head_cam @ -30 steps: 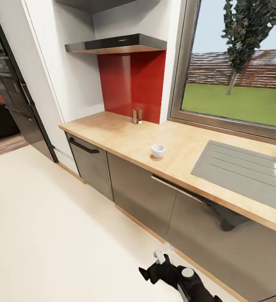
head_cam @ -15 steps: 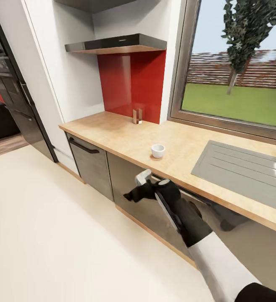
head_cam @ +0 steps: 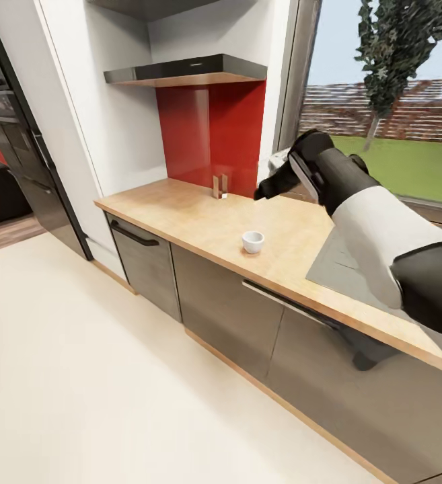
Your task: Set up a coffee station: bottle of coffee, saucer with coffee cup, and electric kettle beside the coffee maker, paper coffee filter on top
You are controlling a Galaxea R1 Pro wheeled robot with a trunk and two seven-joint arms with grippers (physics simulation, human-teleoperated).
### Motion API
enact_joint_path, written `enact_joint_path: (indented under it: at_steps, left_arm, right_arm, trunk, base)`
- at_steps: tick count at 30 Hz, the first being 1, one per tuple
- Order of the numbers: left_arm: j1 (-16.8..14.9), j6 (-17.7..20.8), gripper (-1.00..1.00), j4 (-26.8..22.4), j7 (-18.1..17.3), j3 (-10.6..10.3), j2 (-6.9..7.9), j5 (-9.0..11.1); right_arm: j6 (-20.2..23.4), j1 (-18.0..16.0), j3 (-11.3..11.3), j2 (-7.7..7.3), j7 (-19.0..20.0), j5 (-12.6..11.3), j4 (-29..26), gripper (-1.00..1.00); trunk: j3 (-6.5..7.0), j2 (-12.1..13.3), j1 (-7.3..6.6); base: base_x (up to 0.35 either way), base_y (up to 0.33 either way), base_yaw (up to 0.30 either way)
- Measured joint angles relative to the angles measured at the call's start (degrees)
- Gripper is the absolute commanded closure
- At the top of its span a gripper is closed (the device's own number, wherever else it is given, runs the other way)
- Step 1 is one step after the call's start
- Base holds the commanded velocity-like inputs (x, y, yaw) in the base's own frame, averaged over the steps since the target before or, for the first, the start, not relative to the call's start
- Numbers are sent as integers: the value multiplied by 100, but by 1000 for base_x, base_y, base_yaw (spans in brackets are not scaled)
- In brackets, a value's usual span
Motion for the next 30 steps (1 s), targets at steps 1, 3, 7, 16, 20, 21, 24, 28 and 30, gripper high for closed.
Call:
enact_joint_path:
  at_steps: [1, 3, 7, 16, 20, 21, 24, 28, 30]
  left_arm:
    - [1, 0, -100, 0, 0, 3, 0, 0]
    - [2, 0, -100, 0, 0, 5, 0, 0]
    - [2, 0, -100, 0, 0, 7, 0, 0]
    - [-1, 0, -100, 6, 4, 7, 0, 1]
    - [0, 1, -100, 8, 5, 8, 0, 0]
    - [1, 1, -100, 8, 6, 7, 0, 0]
    - [2, 1, -100, 8, 7, 8, 0, 0]
    - [2, 1, -100, 8, 7, 8, 0, 0]
    - [2, 1, -100, 8, 6, 7, 0, 0]
  right_arm:
    - [0, -113, 11, -22, 0, 9, 240, -100]
    - [1, -213, 32, -62, -1, 52, 478, -100]
    - [2, -288, 289, -178, 238, 156, 761, -100]
    - [-4, -314, 1059, -243, 1398, 390, 981, -100]
    - [-9, -294, 1095, -258, 1443, 412, 1023, -100]
    - [-9, -288, 1100, -260, 1448, 415, 1035, -100]
    - [-16, -226, 1116, -264, 1456, 417, 1204, -100]
    - [-27, -162, 1129, -264, 1601, 407, 1465, -100]
    - [-28, -150, 1129, -264, 1735, 404, 1507, -100]
  trunk:
    - [0, 0, 0]
    - [0, 0, -1]
    - [0, 0, -3]
    - [0, 0, -1]
    - [0, 0, -2]
    - [0, 0, -2]
    - [0, 0, -3]
    - [0, 0, -1]
    - [0, 0, -1]
  base:
    - [8, 0, 0]
    - [93, 0, 0]
    - [237, 0, 0]
    - [224, 1, 0]
    - [172, 47, 0]
    - [267, 83, 0]
    - [290, 92, 0]
    - [153, 46, 0]
    - [94, 42, 0]
